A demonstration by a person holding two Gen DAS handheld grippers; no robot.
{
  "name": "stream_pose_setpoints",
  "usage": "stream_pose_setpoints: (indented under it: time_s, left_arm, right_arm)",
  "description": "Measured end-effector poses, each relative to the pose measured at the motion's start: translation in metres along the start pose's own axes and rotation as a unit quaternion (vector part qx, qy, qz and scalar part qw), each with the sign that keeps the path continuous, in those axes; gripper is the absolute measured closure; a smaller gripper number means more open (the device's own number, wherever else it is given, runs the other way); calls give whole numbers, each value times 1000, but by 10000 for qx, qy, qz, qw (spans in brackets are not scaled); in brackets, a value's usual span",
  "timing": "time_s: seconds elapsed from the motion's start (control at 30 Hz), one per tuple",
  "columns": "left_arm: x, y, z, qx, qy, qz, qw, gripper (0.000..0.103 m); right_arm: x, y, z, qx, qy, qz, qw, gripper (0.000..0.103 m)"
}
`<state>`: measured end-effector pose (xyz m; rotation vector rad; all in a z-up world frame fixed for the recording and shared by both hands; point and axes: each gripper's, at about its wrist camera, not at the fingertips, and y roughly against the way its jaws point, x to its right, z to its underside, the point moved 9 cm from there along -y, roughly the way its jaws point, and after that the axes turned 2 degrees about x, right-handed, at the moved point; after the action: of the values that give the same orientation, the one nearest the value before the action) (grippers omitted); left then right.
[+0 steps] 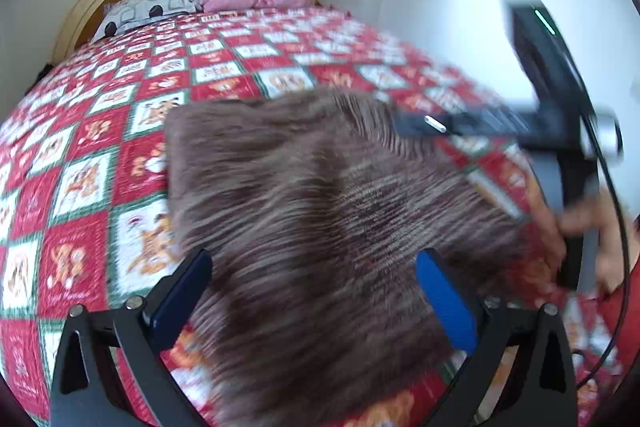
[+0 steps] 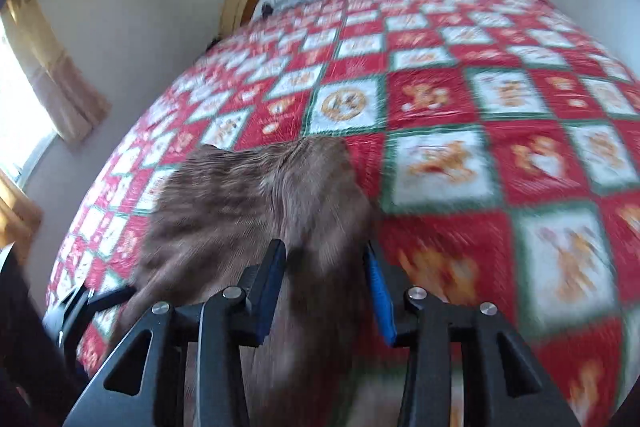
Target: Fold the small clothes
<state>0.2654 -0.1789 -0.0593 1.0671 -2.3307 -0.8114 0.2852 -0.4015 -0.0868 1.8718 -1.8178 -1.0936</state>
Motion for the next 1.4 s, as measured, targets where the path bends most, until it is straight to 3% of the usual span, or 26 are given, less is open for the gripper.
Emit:
stream_pose_setpoints:
  time_s: [0.07,0.13,0.2,0.3,0.33,0.4,0.5,0.7,0.77,0.9,1.03,1.1,1.17,1.23,1.33,1.4]
  left_arm:
    - [-19,16,0,152,335,16,9993,0]
    - [-41,23,7,137,722,-48,9973,0]
    - [-52,26,14,42,1037,53,9946,0]
    - [-53,31,33,-106,1364,200,9904,0]
    - [-49,30,41,-196,1310,151,9911,0]
    - [-40,25,54,-402,1067,-99,9934,0]
    - [-42,18,71,-633,1097,-443,9910,0]
    - [-51,42,62,-377,1597,37,9864,4]
    - [-59,49,54,-237,1667,15,9857,4]
    - [-72,39,34,-201,1627,-205,9863,4]
    - [-68,13,13,-194,1447,-424,9884,4]
    - [-64,0,19,-330,1265,-729,9887,4]
    - [-63,-9,33,-559,1049,-1074,9871,4]
    - [-64,-6,49,-577,1120,-1119,9857,2]
    - [-64,2,60,-539,937,-1266,9860,2]
    - [-64,4,60,-514,926,-1234,9867,2]
  right_arm:
    - [-4,32,17,159,106,120,9997,61]
    - [-13,54,40,153,48,-103,9998,61]
    - [-23,62,63,-8,-223,-447,9988,61]
    - [-35,59,87,-125,-220,-548,9982,61]
    - [-39,54,95,-182,-98,-475,9987,61]
    - [-45,45,105,-284,-42,-399,9988,84]
    - [-51,46,105,-250,-58,-323,9991,90]
    - [-57,63,124,-526,354,-290,9976,94]
    - [-52,64,138,-793,488,-279,9953,94]
    - [-45,80,136,-757,382,-512,9951,94]
    - [-45,107,101,35,217,-418,9989,94]
    - [-48,114,77,517,93,-314,9981,94]
    - [-58,106,63,672,-8,-459,9967,94]
    - [-69,78,65,418,121,-484,9979,94]
    - [-69,28,107,-416,296,-465,9976,94]
    - [-62,30,115,-167,-10,-734,9972,94]
